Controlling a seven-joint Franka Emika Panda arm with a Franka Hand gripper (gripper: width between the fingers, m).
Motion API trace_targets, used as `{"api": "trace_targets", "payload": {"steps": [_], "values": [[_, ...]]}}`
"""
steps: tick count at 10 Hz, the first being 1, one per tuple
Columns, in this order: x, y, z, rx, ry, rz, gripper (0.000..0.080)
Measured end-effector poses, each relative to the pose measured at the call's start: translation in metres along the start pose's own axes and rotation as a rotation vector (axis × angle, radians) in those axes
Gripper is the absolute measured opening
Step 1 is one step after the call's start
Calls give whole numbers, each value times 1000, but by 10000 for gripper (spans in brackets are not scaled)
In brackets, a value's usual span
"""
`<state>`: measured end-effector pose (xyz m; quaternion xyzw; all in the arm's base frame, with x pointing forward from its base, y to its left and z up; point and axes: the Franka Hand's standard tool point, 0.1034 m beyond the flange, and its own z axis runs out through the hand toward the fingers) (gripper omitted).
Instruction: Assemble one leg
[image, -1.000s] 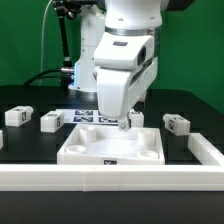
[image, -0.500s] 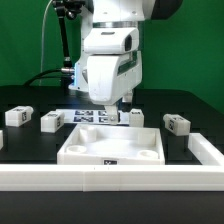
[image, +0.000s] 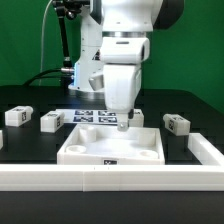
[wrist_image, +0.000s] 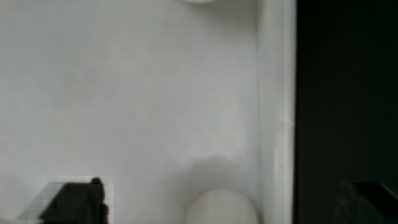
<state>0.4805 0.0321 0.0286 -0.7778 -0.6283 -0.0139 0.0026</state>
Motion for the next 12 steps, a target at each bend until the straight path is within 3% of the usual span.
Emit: {"api": "trace_targets", "payload": {"steps": [3, 5, 7, 8, 9, 10, 11, 12], "values": [[0, -11, 19, 35, -8, -18, 650], [-8, -11, 23, 44, -8, 6, 650], [-8, -12, 23, 44, -8, 5, 400], [-8, -12, 23, 44, -8, 5, 400], [-8, -12, 24, 44, -8, 5, 223], [-8, -12, 24, 44, -8, 5, 223], [-8, -12, 23, 44, -8, 5, 56], [-8, -12, 23, 44, -8, 5, 57]]}}
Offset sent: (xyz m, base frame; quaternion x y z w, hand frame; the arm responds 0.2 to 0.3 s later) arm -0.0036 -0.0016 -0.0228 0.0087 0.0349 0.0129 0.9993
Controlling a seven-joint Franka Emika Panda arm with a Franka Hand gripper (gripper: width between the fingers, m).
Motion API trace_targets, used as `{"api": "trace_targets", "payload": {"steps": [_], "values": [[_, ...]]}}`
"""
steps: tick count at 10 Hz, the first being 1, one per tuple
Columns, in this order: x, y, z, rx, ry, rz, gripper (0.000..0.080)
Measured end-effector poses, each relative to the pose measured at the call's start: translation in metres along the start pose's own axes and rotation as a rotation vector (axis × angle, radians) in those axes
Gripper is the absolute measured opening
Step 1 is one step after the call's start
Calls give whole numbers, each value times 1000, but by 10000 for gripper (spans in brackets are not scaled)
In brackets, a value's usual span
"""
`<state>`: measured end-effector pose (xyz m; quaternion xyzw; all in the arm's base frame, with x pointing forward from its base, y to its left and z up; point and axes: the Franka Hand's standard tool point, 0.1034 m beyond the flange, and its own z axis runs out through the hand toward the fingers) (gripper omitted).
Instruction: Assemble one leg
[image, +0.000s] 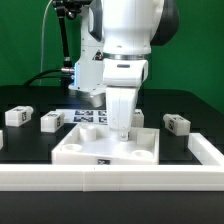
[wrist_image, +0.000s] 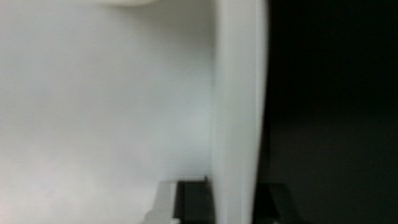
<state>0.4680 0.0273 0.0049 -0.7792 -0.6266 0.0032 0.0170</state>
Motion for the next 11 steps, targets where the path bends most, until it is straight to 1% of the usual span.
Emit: {"api": "trace_targets", "payload": {"steps": [6, 7, 8, 11], "values": [[0, 0, 0, 0, 0, -1, 57], [-4, 1, 0, -12, 2, -78, 57], [-5, 1, 0, -17, 1, -119, 57], [6, -1, 0, -26, -8, -202, 57]]}}
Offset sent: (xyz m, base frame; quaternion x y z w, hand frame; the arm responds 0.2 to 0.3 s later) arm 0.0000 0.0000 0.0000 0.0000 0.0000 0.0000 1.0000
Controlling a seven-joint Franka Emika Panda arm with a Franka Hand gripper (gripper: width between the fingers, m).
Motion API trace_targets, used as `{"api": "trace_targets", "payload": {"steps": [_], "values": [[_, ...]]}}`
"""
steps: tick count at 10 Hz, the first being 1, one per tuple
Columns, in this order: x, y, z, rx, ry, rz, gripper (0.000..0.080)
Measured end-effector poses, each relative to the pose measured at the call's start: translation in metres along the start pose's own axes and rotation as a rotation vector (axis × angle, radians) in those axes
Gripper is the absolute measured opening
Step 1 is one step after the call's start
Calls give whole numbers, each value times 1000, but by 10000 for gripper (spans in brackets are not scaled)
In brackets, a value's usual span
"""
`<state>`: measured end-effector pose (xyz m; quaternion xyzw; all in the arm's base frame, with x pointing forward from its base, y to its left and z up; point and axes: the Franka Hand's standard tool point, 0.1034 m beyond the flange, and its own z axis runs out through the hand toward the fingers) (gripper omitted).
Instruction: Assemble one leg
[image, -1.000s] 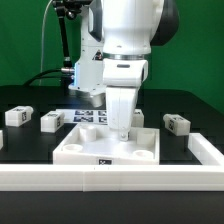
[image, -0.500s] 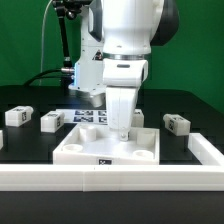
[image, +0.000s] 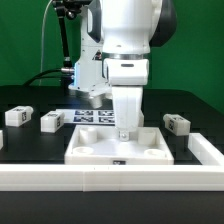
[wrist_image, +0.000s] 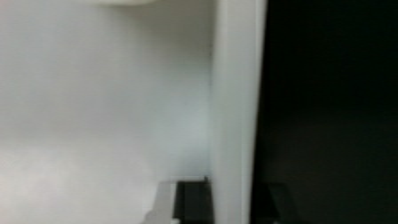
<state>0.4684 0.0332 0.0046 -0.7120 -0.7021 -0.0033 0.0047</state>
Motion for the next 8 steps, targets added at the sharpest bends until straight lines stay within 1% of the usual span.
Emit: {"api": "trace_targets", "payload": {"steps": [4, 6, 7, 8], "values": [[-1, 0, 0, 0, 0, 6, 57], [23, 2, 0, 8, -2, -23, 57], [30, 6, 0, 12, -5, -37, 57], [34, 10, 0, 8, -4, -43, 57]]}}
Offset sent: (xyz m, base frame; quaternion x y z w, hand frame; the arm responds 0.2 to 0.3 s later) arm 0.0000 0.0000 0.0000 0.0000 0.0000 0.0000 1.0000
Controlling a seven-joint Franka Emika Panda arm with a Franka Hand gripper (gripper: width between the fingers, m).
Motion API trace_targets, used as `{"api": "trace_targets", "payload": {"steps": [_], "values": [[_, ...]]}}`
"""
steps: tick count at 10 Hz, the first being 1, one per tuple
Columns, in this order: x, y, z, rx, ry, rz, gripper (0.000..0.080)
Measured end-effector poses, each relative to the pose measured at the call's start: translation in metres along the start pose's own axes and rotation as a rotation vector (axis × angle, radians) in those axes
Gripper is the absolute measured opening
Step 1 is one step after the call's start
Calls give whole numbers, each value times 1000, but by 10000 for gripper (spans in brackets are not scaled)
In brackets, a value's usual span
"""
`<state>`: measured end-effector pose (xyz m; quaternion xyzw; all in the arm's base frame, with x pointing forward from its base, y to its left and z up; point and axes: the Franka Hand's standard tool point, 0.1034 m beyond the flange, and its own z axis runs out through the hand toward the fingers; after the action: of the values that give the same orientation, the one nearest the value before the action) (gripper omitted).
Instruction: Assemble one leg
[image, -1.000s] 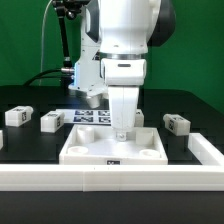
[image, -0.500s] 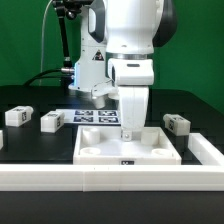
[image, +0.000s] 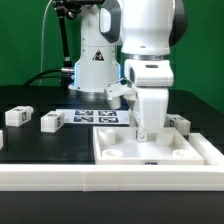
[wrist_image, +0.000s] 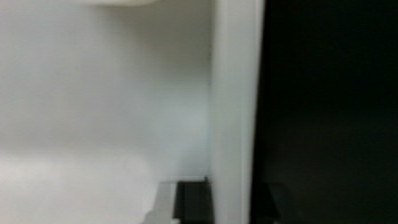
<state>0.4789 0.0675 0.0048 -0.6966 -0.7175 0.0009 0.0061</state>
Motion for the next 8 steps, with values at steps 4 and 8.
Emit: {"api": "trace_targets", "payload": {"steps": [4, 8], "values": [[7, 9, 0, -2, 3, 10, 57], [6, 9, 0, -2, 3, 12, 451]]}}
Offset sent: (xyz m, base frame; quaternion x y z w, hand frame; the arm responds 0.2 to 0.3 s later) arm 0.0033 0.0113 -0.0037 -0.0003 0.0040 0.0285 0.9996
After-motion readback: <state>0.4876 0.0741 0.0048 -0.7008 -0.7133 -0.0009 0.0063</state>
